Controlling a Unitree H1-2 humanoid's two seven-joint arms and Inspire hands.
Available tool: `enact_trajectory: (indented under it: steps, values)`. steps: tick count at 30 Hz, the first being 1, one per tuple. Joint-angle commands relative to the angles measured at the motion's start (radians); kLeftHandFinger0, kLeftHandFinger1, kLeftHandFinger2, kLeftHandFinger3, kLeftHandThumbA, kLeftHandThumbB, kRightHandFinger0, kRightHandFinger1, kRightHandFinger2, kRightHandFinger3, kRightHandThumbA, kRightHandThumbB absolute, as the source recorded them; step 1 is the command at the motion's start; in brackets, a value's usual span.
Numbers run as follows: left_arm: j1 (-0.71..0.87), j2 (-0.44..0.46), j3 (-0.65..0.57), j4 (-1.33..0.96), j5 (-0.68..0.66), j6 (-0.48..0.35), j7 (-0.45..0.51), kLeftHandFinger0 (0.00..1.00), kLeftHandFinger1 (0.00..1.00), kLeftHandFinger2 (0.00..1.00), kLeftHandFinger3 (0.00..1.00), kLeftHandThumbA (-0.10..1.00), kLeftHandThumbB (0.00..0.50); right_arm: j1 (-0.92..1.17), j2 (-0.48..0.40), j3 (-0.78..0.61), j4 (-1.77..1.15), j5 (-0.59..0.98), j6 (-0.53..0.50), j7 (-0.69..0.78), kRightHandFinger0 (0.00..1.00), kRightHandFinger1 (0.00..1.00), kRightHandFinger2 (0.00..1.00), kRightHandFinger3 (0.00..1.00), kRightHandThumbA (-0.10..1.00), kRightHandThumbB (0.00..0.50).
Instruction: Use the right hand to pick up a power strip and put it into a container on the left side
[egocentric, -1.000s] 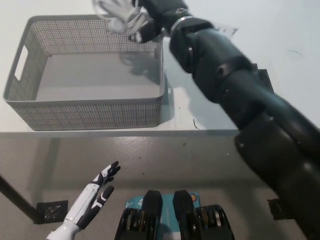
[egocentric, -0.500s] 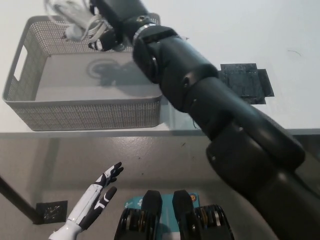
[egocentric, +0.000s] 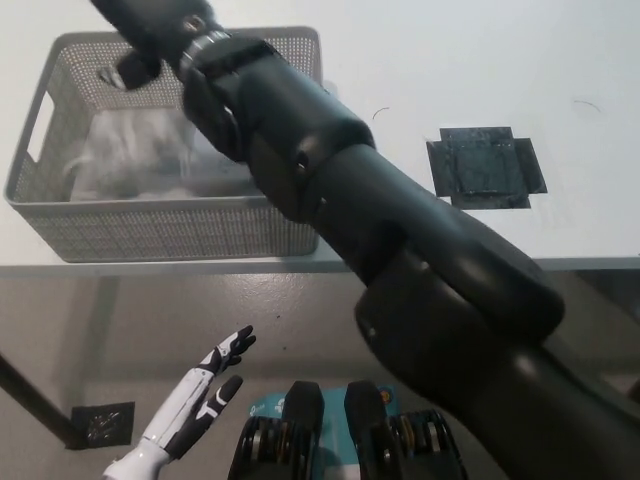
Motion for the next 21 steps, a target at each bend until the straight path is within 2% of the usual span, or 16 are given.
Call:
enact_trajectory:
  steps: [1, 6, 11, 15, 16, 17, 19, 21]
  values:
    - [-0.036, 0.03, -0.023, -0.055, 0.028, 0.007, -0.053, 1.0, 1.0, 1.0, 1.0, 1.0, 0.269, -0.27, 0.066, 0.02, -0.032, -0.007, 0.015, 0.096, 1.0, 1.0, 1.0, 1.0, 1.0, 0.5]
    - [-0.041, 0.03, -0.025, -0.052, 0.03, -0.002, -0.055, 1.0, 1.0, 1.0, 1.0, 1.0, 0.261, -0.253, 0.032, -0.027, -0.024, 0.045, 0.019, 0.13, 1.0, 1.0, 1.0, 1.0, 1.0, 0.5]
    - [-0.045, 0.029, -0.027, -0.053, 0.029, 0.002, -0.063, 1.0, 1.0, 1.0, 1.0, 1.0, 0.259, -0.265, -0.066, -0.108, -0.046, 0.113, -0.034, 0.103, 1.0, 1.0, 1.0, 1.0, 1.0, 0.5]
    - [-0.05, 0.035, -0.017, -0.05, 0.023, -0.008, -0.064, 1.0, 1.0, 1.0, 1.0, 1.0, 0.253, -0.277, -0.207, -0.2, -0.083, 0.177, -0.13, 0.136, 1.0, 1.0, 1.0, 1.0, 1.0, 0.489]
    - [-0.053, 0.038, -0.013, -0.044, 0.019, -0.011, -0.066, 1.0, 1.0, 1.0, 1.0, 1.0, 0.253, -0.271, -0.277, -0.23, -0.104, 0.199, -0.165, 0.152, 1.0, 1.0, 1.0, 1.0, 1.0, 0.469]
    - [-0.053, 0.041, -0.011, -0.045, 0.018, -0.011, -0.067, 1.0, 1.0, 1.0, 1.0, 1.0, 0.246, -0.261, -0.335, -0.238, -0.139, 0.198, -0.192, 0.163, 1.0, 1.0, 1.0, 1.0, 1.0, 0.396]
    - [-0.054, 0.042, -0.008, -0.043, 0.019, -0.016, -0.062, 1.0, 1.0, 1.0, 1.0, 1.0, 0.235, -0.244, -0.405, -0.237, -0.195, 0.177, -0.198, 0.174, 1.0, 1.0, 1.0, 1.0, 1.0, 0.412]
    - [-0.051, 0.042, -0.005, -0.042, 0.011, -0.009, -0.064, 1.0, 1.0, 1.0, 1.0, 1.0, 0.244, -0.193, -0.495, -0.265, -0.319, 0.199, -0.206, 0.23, 1.0, 1.0, 1.0, 1.0, 1.0, 0.402]
